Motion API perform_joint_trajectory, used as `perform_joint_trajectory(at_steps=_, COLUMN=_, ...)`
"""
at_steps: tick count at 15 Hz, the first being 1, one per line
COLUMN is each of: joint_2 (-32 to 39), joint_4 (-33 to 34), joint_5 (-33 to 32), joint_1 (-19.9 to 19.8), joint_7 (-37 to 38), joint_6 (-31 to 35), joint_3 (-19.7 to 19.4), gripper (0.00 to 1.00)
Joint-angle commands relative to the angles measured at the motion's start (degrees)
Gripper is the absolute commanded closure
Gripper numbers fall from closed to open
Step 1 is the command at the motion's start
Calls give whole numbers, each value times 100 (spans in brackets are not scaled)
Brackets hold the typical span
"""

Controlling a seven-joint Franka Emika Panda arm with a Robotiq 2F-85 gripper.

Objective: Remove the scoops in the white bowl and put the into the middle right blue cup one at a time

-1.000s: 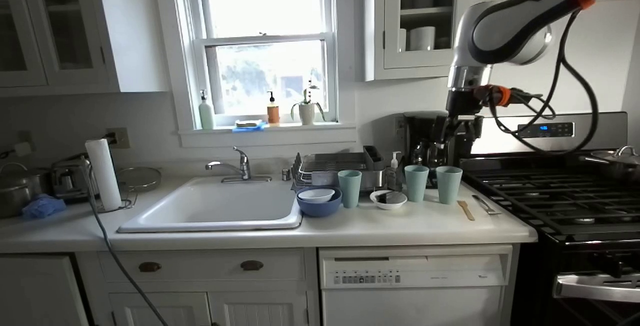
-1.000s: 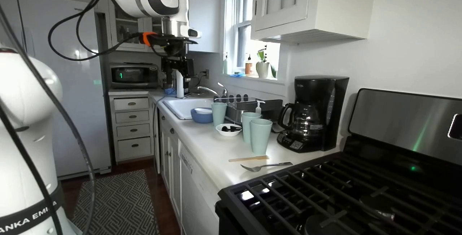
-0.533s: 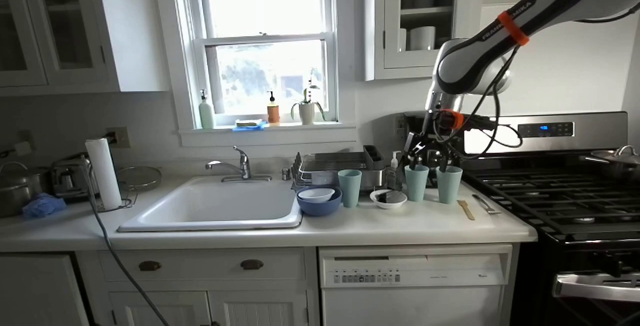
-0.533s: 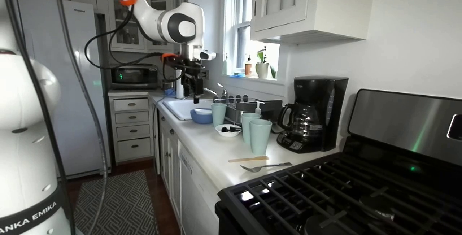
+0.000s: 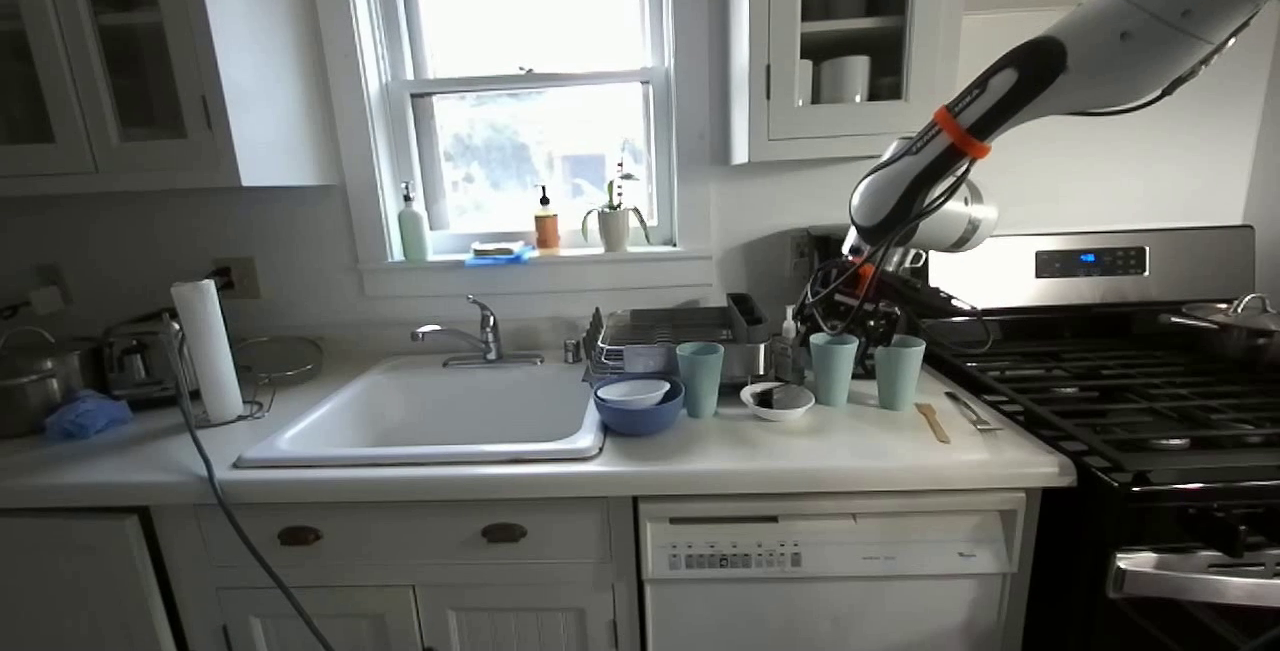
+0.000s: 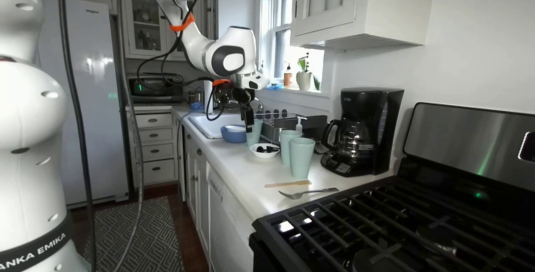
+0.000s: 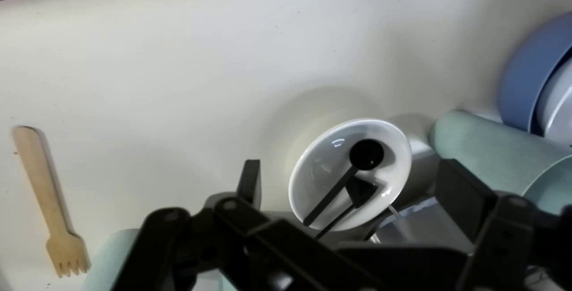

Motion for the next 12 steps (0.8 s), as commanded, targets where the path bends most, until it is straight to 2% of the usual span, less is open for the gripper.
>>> perform_joint_trajectory(at_steps=1, joint_2=71, joint_4=31, joint_5=85, joint_1=77, joint_7=-30, joint_6=96, joint_3=-59, gripper=0)
perform_joint_trajectory(at_steps=5, joint_2=112, joint_4=79, joint_5=133, joint_1=93, joint_7=-31, joint_6=137, joint_3=-52, gripper=0)
perform_joint_trajectory(at_steps=6, joint_2=388, joint_4=194, joint_5=-302, joint_1=193, joint_7=711, joint_6=498, joint_3=-197, gripper=0)
perform_joint_trajectory(at_steps=7, joint_2=521, joint_4=341, joint_5=-426, joint_1=231, joint_7=1187, joint_6=282, joint_3=-274, gripper=0)
perform_joint_trajectory(at_steps=8, joint_2=668, joint_4=390, joint_5=-627, joint_1=291, joint_7=1569, joint_6=423, joint_3=-359, gripper=0)
perform_joint_trajectory(at_steps=9, joint_2=767, joint_4=494, joint_5=-746, joint_1=346, joint_7=1936, joint_6=220, joint_3=-426, gripper=0)
perform_joint_trajectory(at_steps=12, joint_2=1095, joint_4=758, joint_5=-897, joint_1=560, joint_7=2813, joint_6=148, joint_3=-584, gripper=0)
